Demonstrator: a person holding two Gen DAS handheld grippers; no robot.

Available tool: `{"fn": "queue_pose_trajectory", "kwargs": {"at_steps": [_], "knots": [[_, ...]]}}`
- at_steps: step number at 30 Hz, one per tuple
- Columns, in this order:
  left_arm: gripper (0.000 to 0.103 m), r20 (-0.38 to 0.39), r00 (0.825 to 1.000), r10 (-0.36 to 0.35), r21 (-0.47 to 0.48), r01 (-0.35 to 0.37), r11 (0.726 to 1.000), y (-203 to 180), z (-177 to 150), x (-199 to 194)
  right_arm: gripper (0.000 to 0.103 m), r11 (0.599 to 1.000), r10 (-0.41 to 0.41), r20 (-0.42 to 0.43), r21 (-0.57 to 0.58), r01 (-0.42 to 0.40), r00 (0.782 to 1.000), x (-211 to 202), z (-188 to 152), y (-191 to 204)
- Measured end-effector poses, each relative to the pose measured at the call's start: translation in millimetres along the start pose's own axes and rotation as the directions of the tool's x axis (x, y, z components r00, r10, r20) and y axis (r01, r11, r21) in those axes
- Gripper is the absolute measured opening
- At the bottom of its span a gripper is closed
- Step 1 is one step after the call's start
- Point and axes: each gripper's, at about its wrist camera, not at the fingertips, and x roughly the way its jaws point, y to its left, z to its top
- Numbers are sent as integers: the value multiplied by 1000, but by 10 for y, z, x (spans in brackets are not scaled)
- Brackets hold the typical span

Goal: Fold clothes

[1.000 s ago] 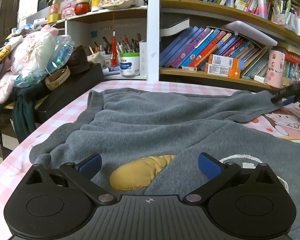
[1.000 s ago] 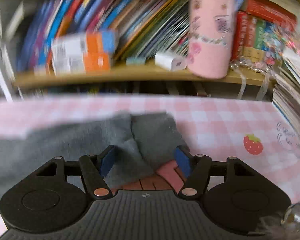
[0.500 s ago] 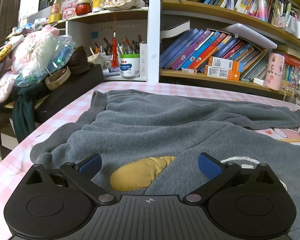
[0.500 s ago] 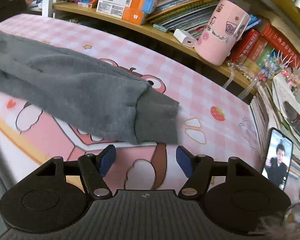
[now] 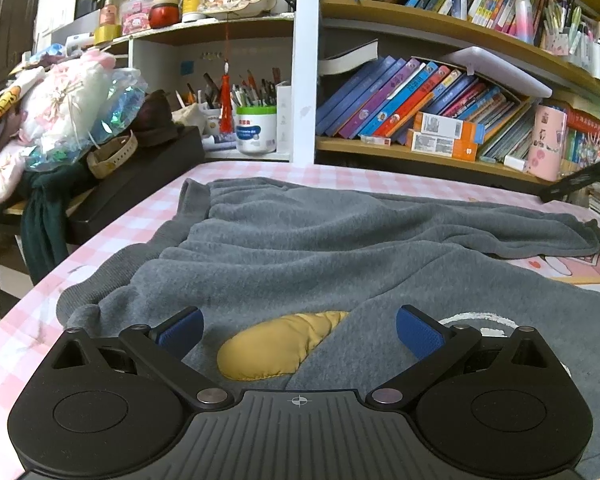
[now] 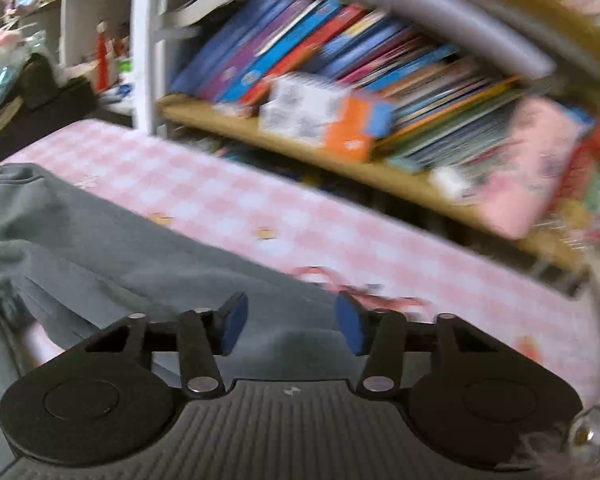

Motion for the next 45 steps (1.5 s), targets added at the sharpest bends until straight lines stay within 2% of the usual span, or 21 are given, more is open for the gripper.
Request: {"fn": "queue_pose_trajectory", "kwargs": {"at_steps": [3,6,11,14,15,16,21,25,27,30,32,34,40,42,45], "knots": [[103,4,1000,-4,-6,4,1000,14,-5,-7,23,998,60,-92,41,-57,994,363,53,128],[103,4,1000,-8,-9,8,1000,23,-5,-5,22,998,25,-67,57,-21,997,529,114,170],[103,0,1000,-2,-4,2,1000,17,-4,1,22,992,-41,-1,123,41,999,771,224,27],[103,1,1000,3,-8,-3,1000,23,-8,-2,29,993,-61,-1,97,61,998,754,259,35],[103,2,1000,5,-10,-5,1000,28,-8,-4,36,994,-70,1,90,70,998,702,257,45],[103,2,1000,5,-11,-5,1000,30,-8,-2,38,994,-72,17,86,71,997,616,237,57],[103,-13,1000,13,15,-13,1000,-1,-2,25,41,1000,5,105,30,-8,994,-129,-77,174],[103,-16,1000,14,38,-14,999,-33,-8,26,50,998,47,175,-57,-37,983,-828,-561,351],[103,12,1000,8,40,-8,999,-33,-19,-19,53,996,45,209,-86,-28,977,-1127,-834,444],[103,47,997,-59,42,57,997,-11,-15,-119,54,993,29,243,-115,0,970,-1476,-1245,558],[103,68,995,-77,40,74,996,-2,18,-195,53,994,17,236,-113,10,972,-1585,-1478,593],[103,112,992,-65,61,58,996,-6,72,-287,51,996,3,225,-92,19,974,-1618,-1648,600],[103,199,980,13,170,-48,984,-42,253,-496,46,1000,-10,211,-15,14,977,-1657,-2020,543],[103,202,979,32,156,-64,986,-13,255,-540,45,1000,-25,197,-1,26,980,-1648,-2096,494],[103,184,981,61,108,-82,991,49,205,-564,37,997,-70,166,-2,71,984,-1618,-2180,431]]}}
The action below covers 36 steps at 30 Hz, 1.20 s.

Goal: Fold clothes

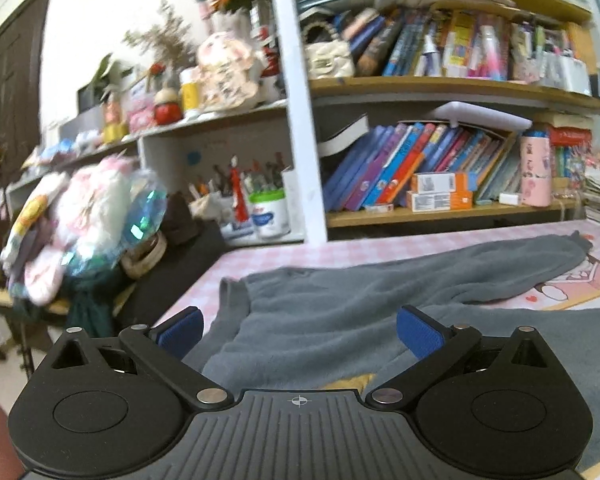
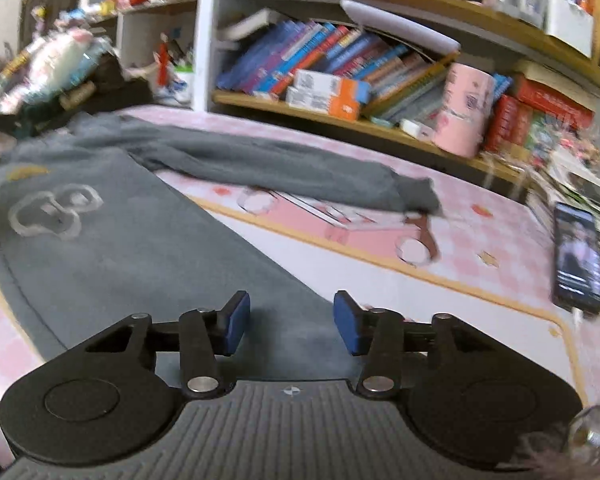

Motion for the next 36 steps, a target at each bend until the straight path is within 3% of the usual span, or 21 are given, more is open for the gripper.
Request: {"fn": "queue_pose_trajectory", "kwargs": {"at_steps": [4,11,15,21,27,36], "knots": [[103,-34,999,24,-56,-26,998,70,-99,-15,31,1000,-3,-14,-13,3,1000,42,-50,-92],[103,-31,999,23,-69,-25,997,69,-117,-75,31,995,-98,-19,-8,98,995,324,109,-266],[103,-22,999,32,-20,-33,999,22,-126,-108,37,998,-49,20,27,48,999,169,105,-249],[103,-47,998,51,-66,-54,996,81,-173,-77,37,999,-51,47,15,50,998,-181,-32,-188],[103,-37,996,81,-37,-82,996,26,-223,-148,43,996,-87,-8,-8,87,996,-91,-139,-201],[103,-42,990,135,-6,-135,991,47,-246,-211,43,996,-89,0,-17,89,996,-87,-207,-196]]}}
